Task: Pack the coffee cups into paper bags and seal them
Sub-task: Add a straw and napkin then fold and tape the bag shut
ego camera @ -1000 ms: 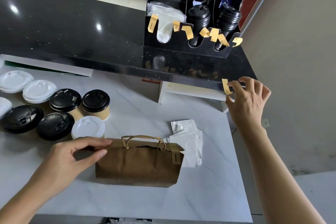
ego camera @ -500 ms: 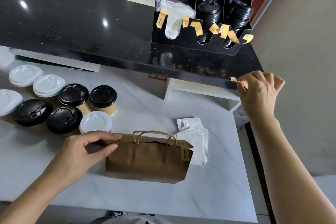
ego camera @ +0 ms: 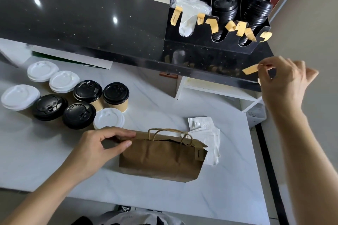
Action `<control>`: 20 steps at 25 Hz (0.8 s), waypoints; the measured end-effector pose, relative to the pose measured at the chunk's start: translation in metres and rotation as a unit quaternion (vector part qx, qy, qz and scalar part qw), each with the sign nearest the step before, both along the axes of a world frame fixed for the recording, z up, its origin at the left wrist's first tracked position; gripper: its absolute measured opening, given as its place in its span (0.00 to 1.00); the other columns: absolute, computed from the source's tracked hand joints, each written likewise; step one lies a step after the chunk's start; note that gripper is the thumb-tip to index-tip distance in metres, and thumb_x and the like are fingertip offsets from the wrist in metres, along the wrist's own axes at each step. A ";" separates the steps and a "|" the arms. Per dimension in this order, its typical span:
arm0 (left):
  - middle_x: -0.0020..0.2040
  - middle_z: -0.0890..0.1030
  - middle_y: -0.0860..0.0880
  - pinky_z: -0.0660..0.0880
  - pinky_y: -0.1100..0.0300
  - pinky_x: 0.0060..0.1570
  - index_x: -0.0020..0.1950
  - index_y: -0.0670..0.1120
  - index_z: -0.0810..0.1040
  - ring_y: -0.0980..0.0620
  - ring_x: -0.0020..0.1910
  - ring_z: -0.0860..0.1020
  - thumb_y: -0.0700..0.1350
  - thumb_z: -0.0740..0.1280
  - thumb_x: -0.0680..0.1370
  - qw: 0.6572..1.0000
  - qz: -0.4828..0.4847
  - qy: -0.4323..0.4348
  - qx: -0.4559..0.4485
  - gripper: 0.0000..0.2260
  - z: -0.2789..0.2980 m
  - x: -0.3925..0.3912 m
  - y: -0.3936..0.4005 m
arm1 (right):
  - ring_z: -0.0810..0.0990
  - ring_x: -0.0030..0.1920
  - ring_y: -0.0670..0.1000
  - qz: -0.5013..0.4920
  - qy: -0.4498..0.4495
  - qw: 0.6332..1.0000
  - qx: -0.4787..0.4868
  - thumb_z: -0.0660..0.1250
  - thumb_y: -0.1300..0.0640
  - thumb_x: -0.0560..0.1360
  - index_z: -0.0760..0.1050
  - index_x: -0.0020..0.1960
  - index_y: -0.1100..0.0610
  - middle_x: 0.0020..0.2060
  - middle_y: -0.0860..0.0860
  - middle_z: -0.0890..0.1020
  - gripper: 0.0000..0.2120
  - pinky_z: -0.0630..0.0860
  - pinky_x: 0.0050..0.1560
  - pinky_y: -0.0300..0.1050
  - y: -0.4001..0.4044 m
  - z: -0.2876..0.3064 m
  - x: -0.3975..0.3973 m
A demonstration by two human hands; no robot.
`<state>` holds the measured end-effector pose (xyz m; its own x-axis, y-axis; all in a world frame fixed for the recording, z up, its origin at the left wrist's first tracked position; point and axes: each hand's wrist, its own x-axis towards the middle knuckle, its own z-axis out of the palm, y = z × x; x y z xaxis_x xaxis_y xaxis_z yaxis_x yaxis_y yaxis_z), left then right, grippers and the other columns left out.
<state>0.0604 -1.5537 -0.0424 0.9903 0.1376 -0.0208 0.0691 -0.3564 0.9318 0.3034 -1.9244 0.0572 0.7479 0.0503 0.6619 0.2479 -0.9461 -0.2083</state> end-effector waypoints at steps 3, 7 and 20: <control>0.51 0.87 0.56 0.77 0.62 0.59 0.52 0.61 0.86 0.54 0.55 0.83 0.42 0.77 0.73 1.000 -0.004 -0.003 0.002 0.14 -0.002 0.002 0.001 | 0.74 0.53 0.55 0.043 0.034 0.998 0.026 0.66 0.54 0.80 0.82 0.51 0.51 0.44 0.49 0.86 0.06 0.55 0.53 0.49 0.024 0.013 -0.019; 0.50 0.87 0.51 0.79 0.50 0.59 0.52 0.61 0.87 0.50 0.52 0.83 0.45 0.77 0.73 1.000 0.003 0.000 0.006 0.12 -0.005 0.001 0.004 | 0.79 0.52 0.55 0.123 0.092 0.987 0.043 0.69 0.53 0.80 0.83 0.51 0.51 0.44 0.48 0.86 0.04 0.61 0.57 0.52 0.061 0.013 -0.048; 0.53 0.85 0.54 0.79 0.56 0.57 0.61 0.52 0.79 0.51 0.55 0.84 0.39 0.78 0.73 0.998 -0.029 -0.048 -0.015 0.20 -0.003 0.001 0.008 | 0.76 0.48 0.48 0.261 0.235 0.936 0.001 0.73 0.50 0.75 0.78 0.38 0.41 0.39 0.41 0.81 0.08 0.62 0.56 0.48 0.187 0.038 -0.153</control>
